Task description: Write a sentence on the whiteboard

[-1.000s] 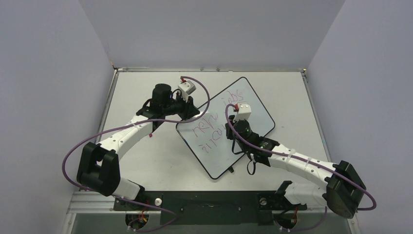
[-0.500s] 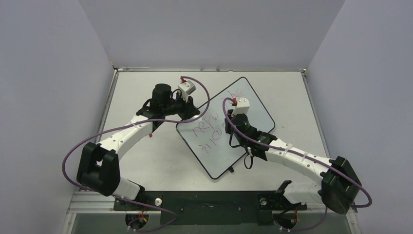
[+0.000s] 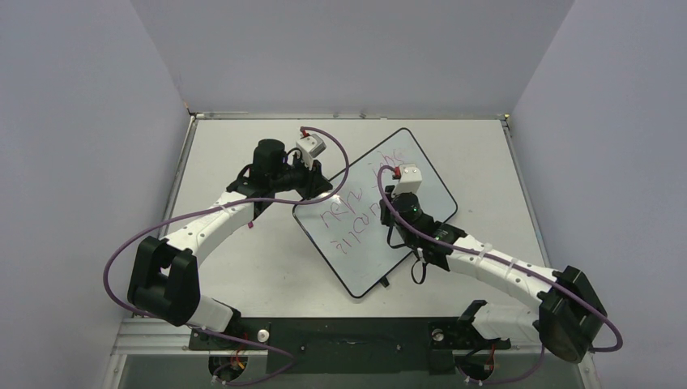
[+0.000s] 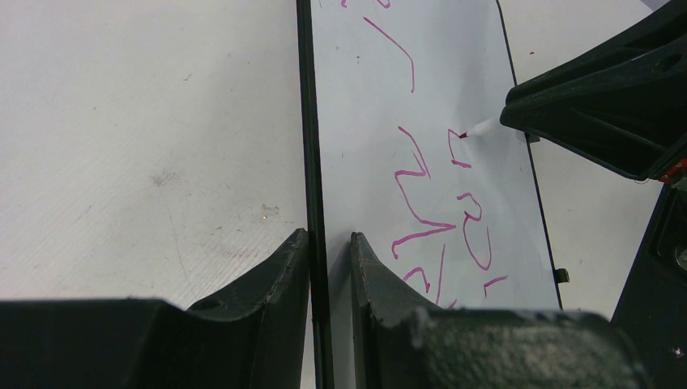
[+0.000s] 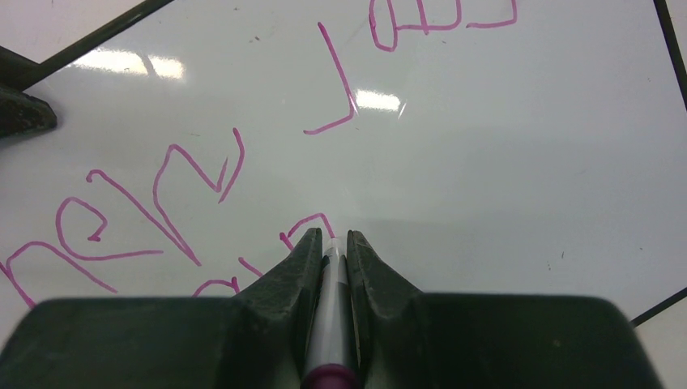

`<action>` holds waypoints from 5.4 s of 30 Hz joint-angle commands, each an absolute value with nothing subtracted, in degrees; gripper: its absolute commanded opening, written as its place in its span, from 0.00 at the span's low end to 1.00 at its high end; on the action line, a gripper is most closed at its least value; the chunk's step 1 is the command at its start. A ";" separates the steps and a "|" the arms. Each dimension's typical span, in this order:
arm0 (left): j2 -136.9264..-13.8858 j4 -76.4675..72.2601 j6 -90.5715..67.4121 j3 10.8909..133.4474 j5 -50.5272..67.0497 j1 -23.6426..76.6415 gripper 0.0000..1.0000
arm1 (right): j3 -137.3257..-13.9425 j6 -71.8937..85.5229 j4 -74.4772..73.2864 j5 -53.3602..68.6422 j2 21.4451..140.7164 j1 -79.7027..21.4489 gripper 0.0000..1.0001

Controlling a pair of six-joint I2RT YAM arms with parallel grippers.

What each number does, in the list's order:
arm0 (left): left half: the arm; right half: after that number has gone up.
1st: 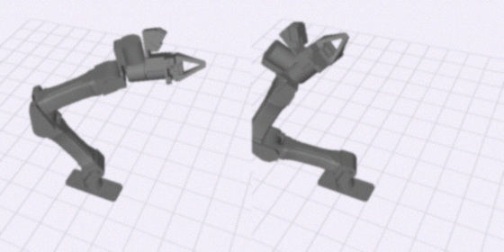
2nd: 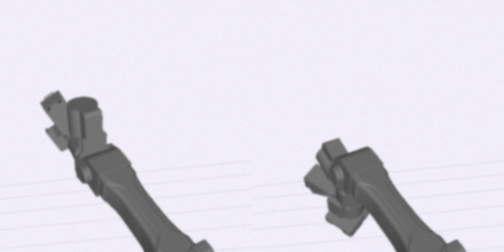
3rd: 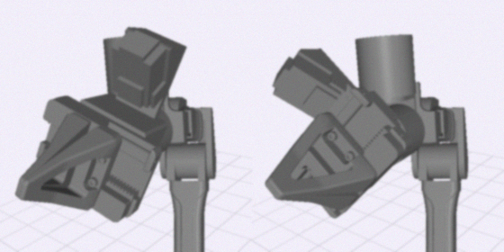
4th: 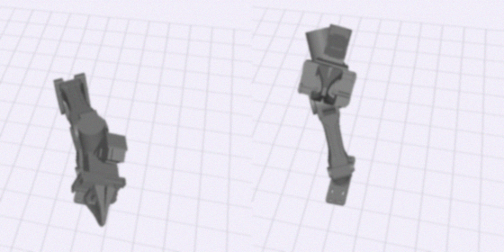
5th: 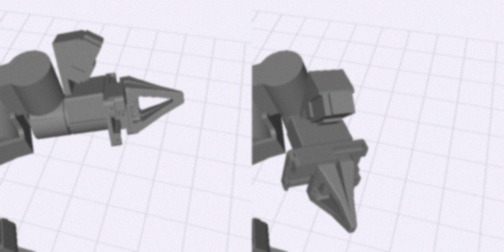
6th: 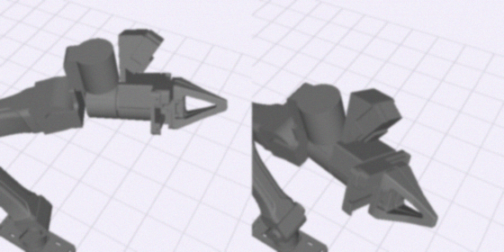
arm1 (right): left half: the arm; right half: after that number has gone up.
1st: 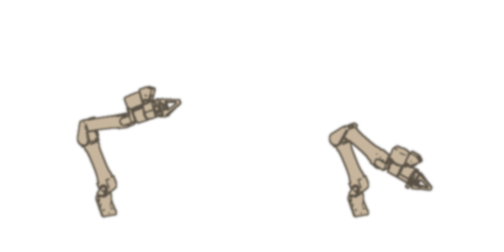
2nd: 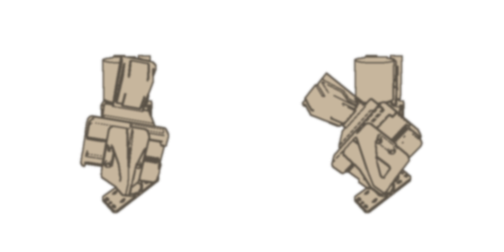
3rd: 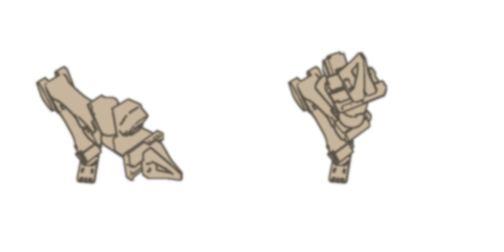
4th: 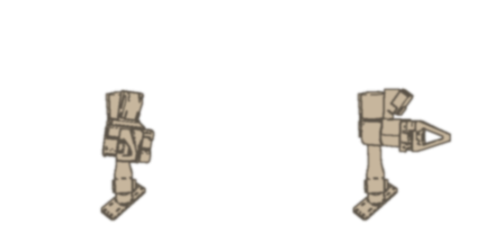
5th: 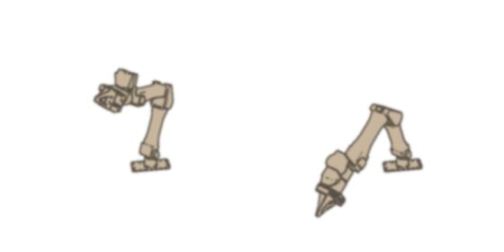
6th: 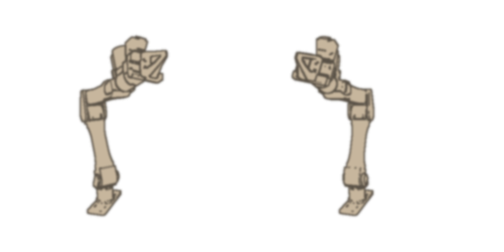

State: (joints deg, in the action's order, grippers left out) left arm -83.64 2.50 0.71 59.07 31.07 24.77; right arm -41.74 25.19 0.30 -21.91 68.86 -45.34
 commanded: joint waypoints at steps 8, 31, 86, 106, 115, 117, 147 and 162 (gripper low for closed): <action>-83.11 -0.10 3.92 59.78 29.92 24.52 0.00 | -40.81 26.98 0.18 -19.89 67.05 -45.09 0.00; -83.46 -0.09 4.04 59.84 29.45 24.53 0.00 | -48.54 23.23 -2.71 -21.28 72.75 -41.18 0.00; -83.64 -0.92 3.79 58.52 29.81 23.74 0.00 | -48.34 22.01 -2.05 -16.20 67.67 -35.37 0.00; -82.70 -1.14 3.80 58.27 30.23 23.48 0.00 | -48.22 22.11 -0.48 -14.68 69.07 -34.94 0.00; -82.50 -1.14 3.88 58.17 30.32 23.47 0.00 | -49.01 22.05 0.79 -14.34 72.06 -34.52 0.00; -82.57 -1.22 3.89 58.15 30.41 23.47 0.00 | -48.85 22.05 1.17 -14.32 72.33 -34.35 0.00; -82.59 -1.32 3.78 58.19 30.68 23.47 0.00 | -41.42 24.10 0.18 -13.89 67.66 -34.19 0.00; -82.91 -1.41 3.73 58.35 31.02 23.47 0.00 | -46.46 23.90 -3.56 -13.51 65.41 -34.13 0.00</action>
State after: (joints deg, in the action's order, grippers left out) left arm -84.01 0.40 1.15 58.41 31.62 24.23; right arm -41.47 24.03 -4.25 -14.06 66.54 -34.48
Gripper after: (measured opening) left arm 0.180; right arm 0.102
